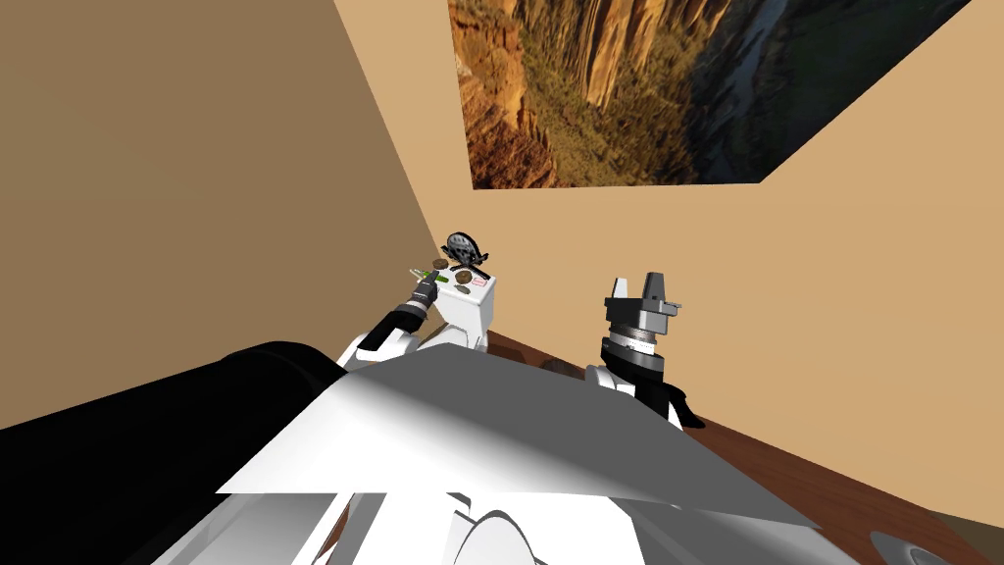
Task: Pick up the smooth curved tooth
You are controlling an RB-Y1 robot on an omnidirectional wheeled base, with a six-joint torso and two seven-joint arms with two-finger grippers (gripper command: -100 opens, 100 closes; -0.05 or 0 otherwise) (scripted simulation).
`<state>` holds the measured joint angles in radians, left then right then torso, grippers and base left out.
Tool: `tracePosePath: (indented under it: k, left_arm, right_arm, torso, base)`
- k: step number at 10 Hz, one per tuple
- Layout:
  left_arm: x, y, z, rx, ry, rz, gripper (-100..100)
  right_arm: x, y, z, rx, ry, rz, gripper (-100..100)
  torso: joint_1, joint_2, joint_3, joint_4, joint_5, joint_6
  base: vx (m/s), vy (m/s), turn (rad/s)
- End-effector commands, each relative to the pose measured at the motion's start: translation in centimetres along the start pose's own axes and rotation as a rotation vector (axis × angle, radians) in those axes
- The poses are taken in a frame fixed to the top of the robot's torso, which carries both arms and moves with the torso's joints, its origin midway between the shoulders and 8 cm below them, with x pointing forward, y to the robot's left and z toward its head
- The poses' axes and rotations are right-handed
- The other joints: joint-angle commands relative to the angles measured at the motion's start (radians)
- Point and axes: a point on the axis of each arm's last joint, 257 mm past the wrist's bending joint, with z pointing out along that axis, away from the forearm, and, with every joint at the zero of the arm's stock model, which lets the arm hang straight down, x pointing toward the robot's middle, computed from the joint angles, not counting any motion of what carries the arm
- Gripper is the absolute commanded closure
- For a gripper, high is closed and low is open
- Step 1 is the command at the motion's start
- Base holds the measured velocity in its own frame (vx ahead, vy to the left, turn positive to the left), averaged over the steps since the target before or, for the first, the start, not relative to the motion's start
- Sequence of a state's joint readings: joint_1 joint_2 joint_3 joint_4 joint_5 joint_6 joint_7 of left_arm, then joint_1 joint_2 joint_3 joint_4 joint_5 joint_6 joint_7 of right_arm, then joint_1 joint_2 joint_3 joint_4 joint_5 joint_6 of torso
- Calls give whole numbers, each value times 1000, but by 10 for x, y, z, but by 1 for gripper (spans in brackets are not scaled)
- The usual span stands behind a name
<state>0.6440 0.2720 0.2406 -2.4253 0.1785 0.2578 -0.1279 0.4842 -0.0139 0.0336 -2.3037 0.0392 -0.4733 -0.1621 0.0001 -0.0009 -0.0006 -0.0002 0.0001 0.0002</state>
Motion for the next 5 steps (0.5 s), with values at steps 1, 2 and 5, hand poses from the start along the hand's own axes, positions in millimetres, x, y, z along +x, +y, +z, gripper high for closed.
tracePosePath:
  k: [1, 2, 5]
  left_arm:
    - [-7, 11, -1, -48, 1, 13, -100]
    - [-6, 18, -2, -75, 5, 13, -100]
    - [-11, 35, -4, -140, 9, 23, -100]
  right_arm:
    - [0, 0, 0, 0, 0, 0, 0]
    - [0, 0, 0, 0, 0, 0, 0]
    - [0, 0, 0, 0, 0, 0, 0]
  torso:
    - [0, 0, 0, 0, 0, 0]
    - [0, 0, 0, 0, 0, 0]
    - [0, 0, 0, 0, 0, 0]
  base:
    - [22, 6, 12]
    - [21, 4, 3]
    - [19, -3, 3]
